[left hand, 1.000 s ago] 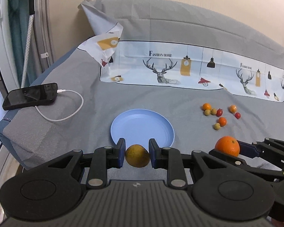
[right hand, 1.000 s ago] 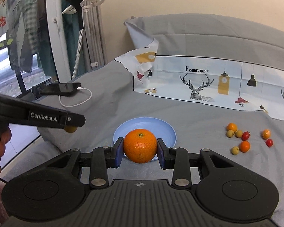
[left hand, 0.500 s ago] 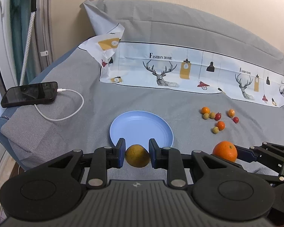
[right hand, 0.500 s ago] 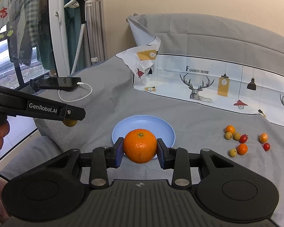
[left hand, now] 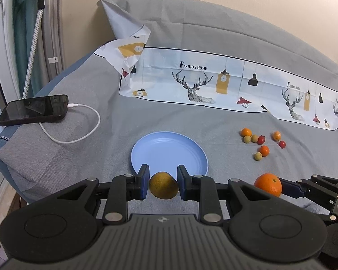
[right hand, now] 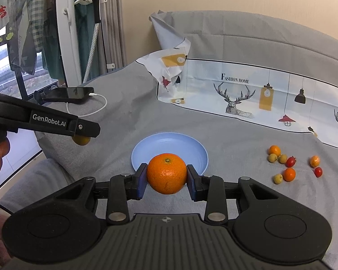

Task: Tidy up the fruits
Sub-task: 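Release the orange over the blue plate with the right tool while the left drops the plum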

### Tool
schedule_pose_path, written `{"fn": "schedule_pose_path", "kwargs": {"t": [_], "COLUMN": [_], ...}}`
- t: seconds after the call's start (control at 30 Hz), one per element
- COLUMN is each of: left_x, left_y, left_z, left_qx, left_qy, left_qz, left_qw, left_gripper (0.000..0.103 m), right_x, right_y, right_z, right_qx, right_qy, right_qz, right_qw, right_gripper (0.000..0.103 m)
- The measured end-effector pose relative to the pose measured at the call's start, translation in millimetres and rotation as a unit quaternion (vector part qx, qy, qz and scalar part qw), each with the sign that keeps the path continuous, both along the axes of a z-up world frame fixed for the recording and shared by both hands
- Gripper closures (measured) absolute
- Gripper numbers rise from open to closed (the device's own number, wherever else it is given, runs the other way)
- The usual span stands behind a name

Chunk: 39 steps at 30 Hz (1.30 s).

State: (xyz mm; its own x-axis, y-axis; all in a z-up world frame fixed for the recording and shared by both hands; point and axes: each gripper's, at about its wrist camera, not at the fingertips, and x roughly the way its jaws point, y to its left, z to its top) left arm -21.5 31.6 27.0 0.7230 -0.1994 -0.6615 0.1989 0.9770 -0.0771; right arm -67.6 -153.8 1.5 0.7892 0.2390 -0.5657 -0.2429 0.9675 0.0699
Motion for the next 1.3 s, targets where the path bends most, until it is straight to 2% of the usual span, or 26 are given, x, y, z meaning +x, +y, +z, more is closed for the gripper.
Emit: {"fn": "schedule_pose_path", "kwargs": {"t": [0.4, 0.73, 1.03, 1.3], "left_x": [21, 62, 117, 166], "left_y": [-4, -16, -28, -38], "left_z": [-7, -14, -40, -75], "left_qx": [0.001, 0.002, 0.007, 0.023], "left_qy": [0.012, 0.023, 0.055, 0.087], "left_qz": [0.002, 0.0, 0.005, 0.006], "left_qw": [0.9999, 0.9997, 0.9985, 0.9959], "left_gripper": [0.074, 0.074, 0.074, 0.074], "right_x": [14, 43, 89, 133], "right_y": [0, -1, -3, -7], "right_z": [-9, -23, -46, -68], "right_qx": [0.003, 0.005, 0.005, 0.005], "right_qy": [0.016, 0.03, 0.051, 0.07], "right_qz": [-0.008, -0.016, -0.023, -0.02], "right_qw": [1.0, 0.999, 0.998, 0.997], "right_gripper": [0.065, 0.065, 0.065, 0.065]}}
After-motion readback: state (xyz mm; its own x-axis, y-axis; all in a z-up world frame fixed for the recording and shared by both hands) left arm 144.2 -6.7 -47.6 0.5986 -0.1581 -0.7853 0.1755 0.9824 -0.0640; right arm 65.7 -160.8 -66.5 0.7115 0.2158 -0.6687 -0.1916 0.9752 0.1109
